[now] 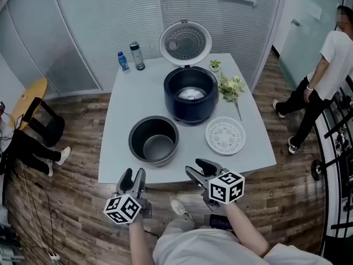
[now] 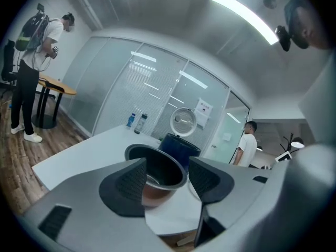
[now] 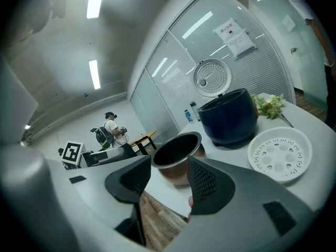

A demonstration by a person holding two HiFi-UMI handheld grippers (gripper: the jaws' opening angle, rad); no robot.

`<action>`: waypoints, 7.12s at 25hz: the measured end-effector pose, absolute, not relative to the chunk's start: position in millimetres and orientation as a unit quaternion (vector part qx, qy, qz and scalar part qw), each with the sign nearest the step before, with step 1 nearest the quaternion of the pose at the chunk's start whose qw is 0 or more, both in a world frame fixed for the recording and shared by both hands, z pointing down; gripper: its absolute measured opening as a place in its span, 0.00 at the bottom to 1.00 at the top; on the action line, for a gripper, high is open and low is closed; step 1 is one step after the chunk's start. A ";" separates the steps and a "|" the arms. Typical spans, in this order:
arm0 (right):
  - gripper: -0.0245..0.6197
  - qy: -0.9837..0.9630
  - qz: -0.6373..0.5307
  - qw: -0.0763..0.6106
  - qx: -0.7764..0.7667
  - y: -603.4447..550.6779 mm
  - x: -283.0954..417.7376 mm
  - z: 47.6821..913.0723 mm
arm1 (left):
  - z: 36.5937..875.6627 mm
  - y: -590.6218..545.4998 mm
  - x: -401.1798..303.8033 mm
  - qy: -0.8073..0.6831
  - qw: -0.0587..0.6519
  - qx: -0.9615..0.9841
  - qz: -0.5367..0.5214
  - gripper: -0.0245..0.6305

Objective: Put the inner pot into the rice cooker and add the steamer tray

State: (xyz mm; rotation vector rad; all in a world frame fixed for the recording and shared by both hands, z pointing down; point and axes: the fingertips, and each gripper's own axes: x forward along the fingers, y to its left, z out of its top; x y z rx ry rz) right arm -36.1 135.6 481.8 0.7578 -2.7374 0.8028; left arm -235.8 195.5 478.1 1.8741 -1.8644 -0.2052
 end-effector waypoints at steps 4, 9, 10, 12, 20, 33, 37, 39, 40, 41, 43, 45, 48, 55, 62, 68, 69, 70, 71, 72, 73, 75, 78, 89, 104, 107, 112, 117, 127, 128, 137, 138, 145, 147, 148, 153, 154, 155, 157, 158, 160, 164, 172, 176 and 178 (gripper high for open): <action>0.37 -0.919 0.279 0.099 0.262 82.9 -64.3 488.1 | 488.0 150.9 -269.1 -0.684 0.257 0.679 -0.069 0.43; 0.37 -0.908 0.298 0.109 0.274 42.0 -87.6 503.7 | 504.6 115.3 -303.8 -0.686 0.279 0.670 -0.062 0.43; 0.37 -0.907 0.301 0.111 0.275 36.0 -92.1 506.8 | 508.4 109.1 -308.9 -0.685 0.284 0.668 -0.060 0.43; 0.37 -0.904 0.306 0.115 0.276 25.2 -100.3 512.6 | 517.0 97.3 -315.9 -0.684 0.294 0.666 -0.055 0.43; 0.37 -0.894 0.315 0.137 0.288 -4.9 -129.7 537.6 | 554.8 70.6 -331.2 -0.673 0.333 0.659 -0.033 0.43; 0.32 -0.874 0.312 0.188 0.323 -18.0 -143.0 570.0 | 580.6 57.5 -337.1 -0.663 0.364 0.653 -0.024 0.25; 0.24 -0.866 0.320 0.193 0.333 -18.4 -143.1 575.0 | 581.3 56.3 -335.8 -0.660 0.368 0.654 -0.031 0.19; 0.24 -0.864 0.326 0.191 0.332 -19.0 -143.1 575.4 | 581.6 56.4 -336.4 -0.660 0.370 0.653 -0.031 0.18; 0.24 -0.863 0.329 0.191 0.332 -19.2 -142.8 575.4 | 581.7 56.4 -336.3 -0.660 0.371 0.652 -0.031 0.18; 0.24 -0.863 0.332 0.189 0.332 -19.3 -142.1 575.1 | 581.8 56.7 -335.9 -0.660 0.372 0.652 -0.032 0.18; 0.22 -0.862 0.334 0.182 0.336 -18.6 -140.7 572.8 | 581.3 58.0 -335.0 -0.659 0.375 0.651 -0.033 0.18; 0.22 -0.862 0.331 0.177 0.339 -16.4 -139.7 570.5 | 579.3 60.2 -334.8 -0.657 0.376 0.652 -0.036 0.17; 0.21 -0.863 0.331 0.171 0.341 -15.8 -139.3 567.8 | 574.4 61.2 -335.0 -0.655 0.373 0.656 -0.041 0.17; 0.21 -0.875 0.307 0.146 0.344 -14.6 -138.1 545.2 | 553.7 59.6 -335.4 -0.655 0.350 0.668 -0.051 0.16; 0.21 -0.888 0.282 0.119 0.344 -15.6 -135.9 510.3 | 518.6 55.9 -334.1 -0.653 0.322 0.682 -0.072 0.16; 0.21 -0.899 0.256 0.091 0.344 -18.2 -135.5 477.1 | 483.3 52.5 -334.4 -0.652 0.284 0.697 -0.089 0.16; 0.21 -0.900 0.251 0.088 0.345 -18.6 -135.4 472.0 | 479.1 51.4 -334.5 -0.651 0.280 0.699 -0.091 0.16; 0.21 -0.902 0.245 0.085 0.346 -18.9 -134.9 466.6 | 475.0 50.3 -334.2 -0.651 0.277 0.701 -0.094 0.16; 0.21 -0.903 0.240 0.082 0.347 -19.5 -134.0 460.6 | 470.3 49.1 -333.6 -0.650 0.273 0.702 -0.098 0.16; 0.21 -0.904 0.234 0.078 0.349 -20.2 -132.4 454.4 | 465.1 47.8 -332.3 -0.649 0.269 0.704 -0.102 0.16; 0.21 -0.905 0.229 0.074 0.350 -20.7 -130.1 448.5 | 459.8 46.4 -330.4 -0.647 0.265 0.707 -0.106 0.16; 0.21 -0.906 0.224 0.065 0.354 -21.3 -124.6 439.3 | 449.7 43.9 -325.8 -0.644 0.257 0.713 -0.109 0.16; 0.21 -0.905 0.225 0.051 0.356 -22.2 -119.9 429.1 | 436.1 41.4 -321.8 -0.641 0.245 0.719 -0.113 0.16; 0.21 -0.902 0.217 0.009 0.373 -32.9 -106.0 392.0 | 391.2 17.7 -312.6 -0.614 0.214 0.748 -0.133 0.15; 0.22 -0.883 0.213 -0.038 0.416 -46.3 -51.0 355.3 | 332.2 -29.9 -261.8 -0.558 0.167 0.803 -0.125 0.15; 0.22 -0.879 0.217 -0.050 0.421 -51.3 -40.4 351.0 | 324.3 -36.5 -251.0 -0.545 0.164 0.810 -0.137 0.15; 0.22 -0.876 0.216 -0.058 0.428 -65.0 -27.6 345.5 | 319.7 -51.8 -239.5 -0.539 0.165 0.814 -0.144 0.15; 0.22 -0.872 0.213 -0.065 0.435 -84.7 -20.4 339.0 | 313.2 -76.1 -233.0 -0.531 0.166 0.817 -0.150 0.14; 0.22 -0.865 0.205 -0.071 0.452 -130.6 -1.8 333.9 | 309.1 -129.4 -216.3 -0.510 0.171 0.823 -0.183 0.14; 0.22 -0.864 0.205 -0.071 0.453 -135.1 -0.2 333.1 | 308.1 -134.4 -214.5 -0.508 0.171 0.824 -0.183 0.14; 0.22 -0.861 0.203 -0.073 0.461 -169.7 12.4 333.8 | 310.4 -174.6 -202.4 -0.493 0.182 0.830 -0.188 0.14; 0.22 -0.860 0.204 -0.074 0.461 -173.0 13.3 335.1 | 311.6 -177.8 -201.4 -0.493 0.183 0.830 -0.187 0.14; 0.22 -0.858 0.209 -0.068 0.464 -195.3 15.4 344.4 | 322.7 -201.9 -199.2 -0.493 0.193 0.829 -0.180 0.14; 0.22 -0.857 0.212 -0.064 0.466 -199.6 16.7 348.6 | 327.5 -207.1 -197.8 -0.492 0.196 0.829 -0.177 0.14; 0.22 -0.856 0.213 -0.062 0.467 -201.8 17.7 351.1 | 330.6 -209.8 -196.7 -0.492 0.199 0.829 -0.175 0.14; 0.22 -0.852 0.221 -0.052 0.471 -213.0 19.0 364.2 | 347.5 -221.0 -195.6 -0.493 0.214 0.828 -0.163 0.14; 0.22 -0.853 0.222 -0.050 0.470 -214.9 17.7 366.3 | 350.4 -222.3 -197.0 -0.495 0.217 0.826 -0.161 0.14; 0.22 -0.853 0.224 -0.048 0.469 -216.9 16.3 368.3 | 353.1 -223.8 -198.4 -0.496 0.219 0.825 -0.159 0.14; 0.22 -0.854 0.226 -0.045 0.467 -221.5 13.3 372.2 | 357.4 -228.3 -201.1 -0.497 0.221 0.824 -0.157 0.14; 0.22 -0.854 0.228 -0.042 0.466 -224.1 11.8 374.1 | 359.7 -230.9 -202.6 -0.497 0.223 0.824 -0.156 0.14; 0.22 -0.853 0.232 -0.038 0.466 -228.8 9.5 378.2 | 364.9 -235.4 -205.1 -0.500 0.229 0.821 -0.154 0.14; 0.22 -0.852 0.239 -0.031 0.465 -235.0 9.8 386.1 | 374.3 -242.1 -204.7 -0.501 0.238 0.819 -0.149 0.14; 0.23 -0.849 0.253 -0.012 0.464 -248.4 7.4 405.2 | 397.5 -256.1 -206.7 -0.506 0.256 0.813 -0.130 0.14; 0.23 -0.847 0.260 0.002 0.463 -253.9 7.4 416.2 | 411.0 -261.8 -205.3 -0.509 0.264 0.812 -0.107 0.14; 0.23 -0.846 0.260 0.013 0.465 -256.9 7.1 422.0 | 418.6 -264.7 -204.4 -0.512 0.264 0.813 -0.087 0.14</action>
